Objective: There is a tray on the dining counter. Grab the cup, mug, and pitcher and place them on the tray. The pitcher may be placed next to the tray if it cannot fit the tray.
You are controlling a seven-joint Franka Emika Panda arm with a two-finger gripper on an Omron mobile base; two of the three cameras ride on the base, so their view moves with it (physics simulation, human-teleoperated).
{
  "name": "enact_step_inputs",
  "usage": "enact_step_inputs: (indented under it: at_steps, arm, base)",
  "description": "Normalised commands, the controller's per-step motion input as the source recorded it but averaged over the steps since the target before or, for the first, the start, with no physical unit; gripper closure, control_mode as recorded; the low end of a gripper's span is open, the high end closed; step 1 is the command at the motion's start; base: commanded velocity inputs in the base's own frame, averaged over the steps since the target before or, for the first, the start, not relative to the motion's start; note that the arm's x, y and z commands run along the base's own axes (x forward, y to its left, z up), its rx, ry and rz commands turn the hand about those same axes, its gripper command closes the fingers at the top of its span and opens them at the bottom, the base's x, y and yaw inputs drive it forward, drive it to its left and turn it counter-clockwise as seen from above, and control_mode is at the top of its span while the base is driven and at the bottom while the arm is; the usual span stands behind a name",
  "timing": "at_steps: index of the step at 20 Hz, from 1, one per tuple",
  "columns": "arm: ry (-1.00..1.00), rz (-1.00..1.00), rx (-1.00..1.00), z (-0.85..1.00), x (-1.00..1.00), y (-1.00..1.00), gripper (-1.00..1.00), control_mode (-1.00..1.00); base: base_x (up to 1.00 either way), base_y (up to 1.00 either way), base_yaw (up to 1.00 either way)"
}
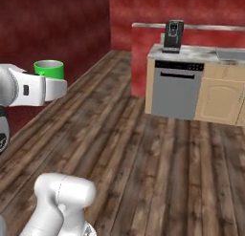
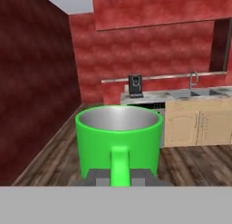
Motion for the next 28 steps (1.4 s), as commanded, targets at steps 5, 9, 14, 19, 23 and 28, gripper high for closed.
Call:
enact_step_inputs:
  at_steps: [5,9,14,19,23,28]
  arm:
    - [0.00,0.00,0.00,0.00,0.00,0.00,1.00,1.00]
    - [0.00,0.00,0.00,0.00,0.00,0.00,1.00,1.00]
    - [0.00,0.00,0.00,0.00,0.00,0.00,1.00,1.00]
    - [0.00,0.00,0.00,0.00,0.00,0.00,1.00,1.00]
    - [0.00,0.00,0.00,0.00,0.00,0.00,1.00,1.00]
    - [0.00,0.00,0.00,0.00,0.00,0.00,1.00,1.00]
  base:
    - [0.76,1.00,0.15]
    - [1.00,0.97,0.00]
    - [1.00,0.93,0.00]
    - [1.00,0.91,-0.03]
    - [1.00,0.76,-0.19]
    - [1.00,0.50,-0.26]
